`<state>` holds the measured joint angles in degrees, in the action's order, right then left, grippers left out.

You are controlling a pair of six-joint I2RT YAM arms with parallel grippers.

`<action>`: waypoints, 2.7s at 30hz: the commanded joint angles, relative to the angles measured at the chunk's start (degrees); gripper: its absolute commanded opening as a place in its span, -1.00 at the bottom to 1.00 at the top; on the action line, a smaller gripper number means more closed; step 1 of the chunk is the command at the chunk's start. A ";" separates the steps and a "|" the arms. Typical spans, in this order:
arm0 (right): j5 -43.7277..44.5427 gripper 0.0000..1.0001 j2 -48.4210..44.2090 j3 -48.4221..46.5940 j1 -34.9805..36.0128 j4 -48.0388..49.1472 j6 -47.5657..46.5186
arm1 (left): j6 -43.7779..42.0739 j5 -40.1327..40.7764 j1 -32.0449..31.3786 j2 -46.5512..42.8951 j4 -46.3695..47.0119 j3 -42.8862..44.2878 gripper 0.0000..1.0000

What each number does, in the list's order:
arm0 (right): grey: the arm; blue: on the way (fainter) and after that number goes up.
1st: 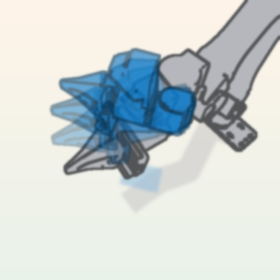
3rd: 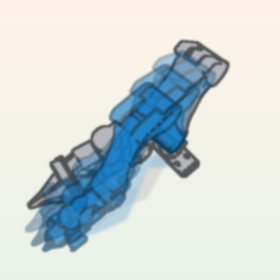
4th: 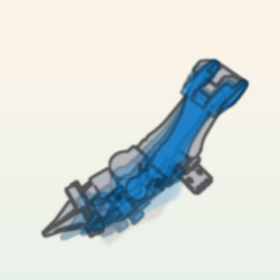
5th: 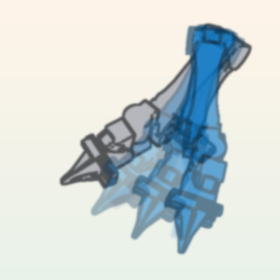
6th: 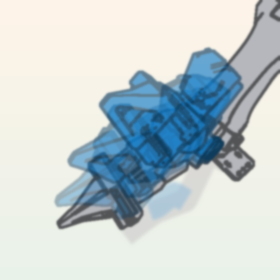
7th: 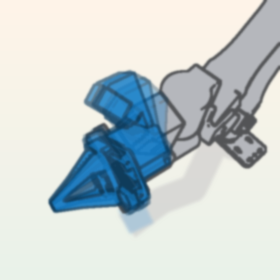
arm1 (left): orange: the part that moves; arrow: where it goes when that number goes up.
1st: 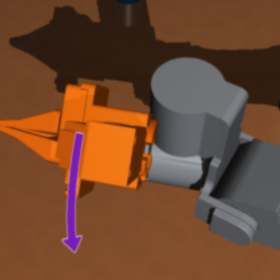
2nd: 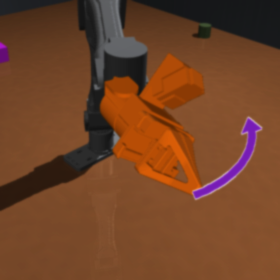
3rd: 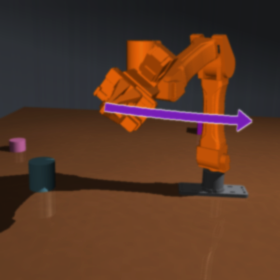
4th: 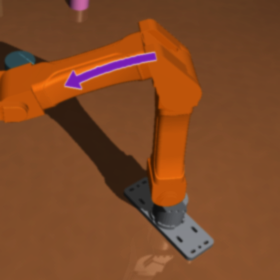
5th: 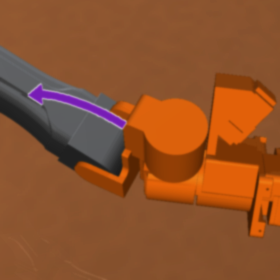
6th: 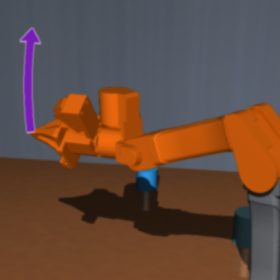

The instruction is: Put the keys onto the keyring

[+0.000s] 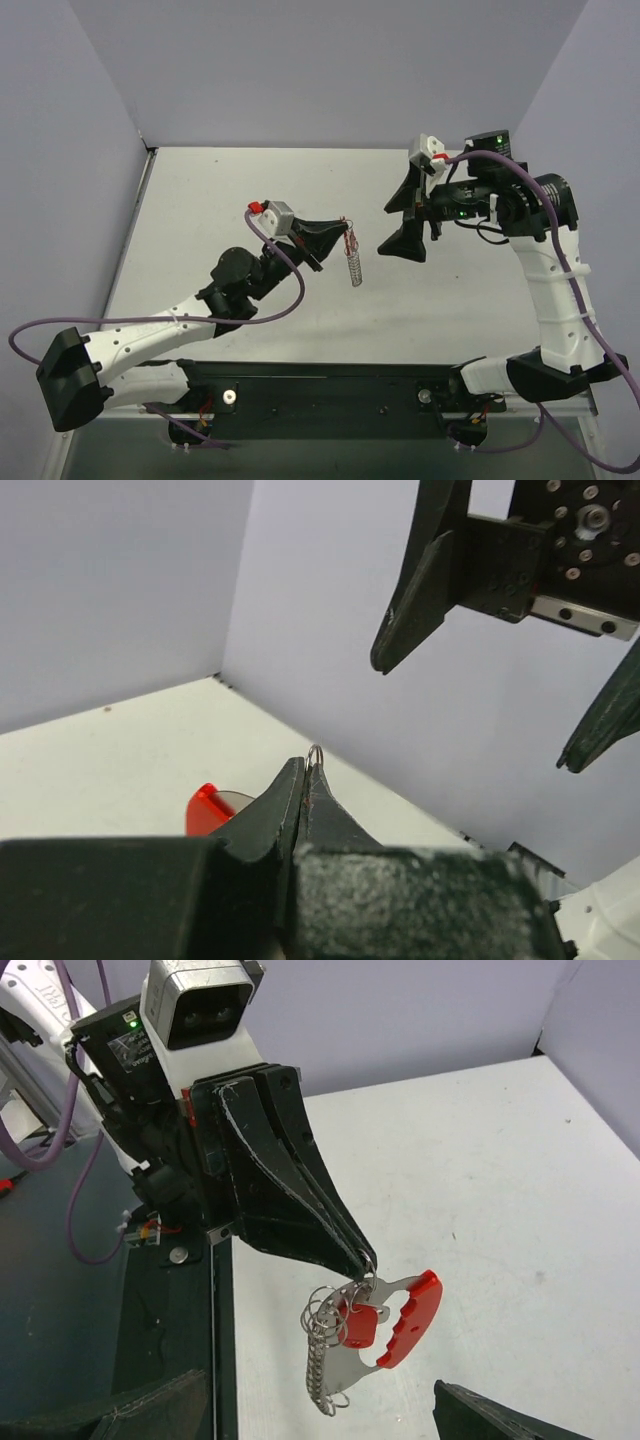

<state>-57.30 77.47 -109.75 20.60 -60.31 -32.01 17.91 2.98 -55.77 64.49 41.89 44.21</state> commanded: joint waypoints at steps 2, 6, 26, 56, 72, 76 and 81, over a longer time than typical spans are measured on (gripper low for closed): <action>-1.68 0.99 0.22 4.45 -1.53 2.04 -1.65 | -1.31 6.07 2.49 0.54 -3.83 -0.52 -1.00; -1.76 1.00 0.92 6.83 -2.23 3.09 -1.74 | 3.61 1.18 9.17 7.99 0.02 -0.18 -1.00; -3.61 1.00 2.86 10.52 -6.19 3.98 -1.74 | 13.47 -8.35 11.82 38.17 12.86 13.46 -1.00; -1.24 1.00 -0.21 17.29 -6.71 3.01 -2.80 | 6.53 0.71 0.75 27.81 3.48 -4.13 0.75; -0.45 1.00 -0.39 16.76 -8.47 7.05 3.60 | 11.52 -2.10 11.80 13.13 -14.71 -1.76 0.88; 3.41 1.00 -1.27 18.69 -8.82 11.87 10.54 | 10.04 2.01 13.23 8.91 -22.71 -0.26 0.90; 20.06 1.00 -5.22 24.32 -10.75 25.75 24.51 | 6.88 12.81 13.49 1.71 -33.86 2.11 0.95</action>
<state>-50.43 76.12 -88.58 11.64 -46.30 -19.94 26.87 6.92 -42.41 72.71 17.32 41.93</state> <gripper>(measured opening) 0.999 0.970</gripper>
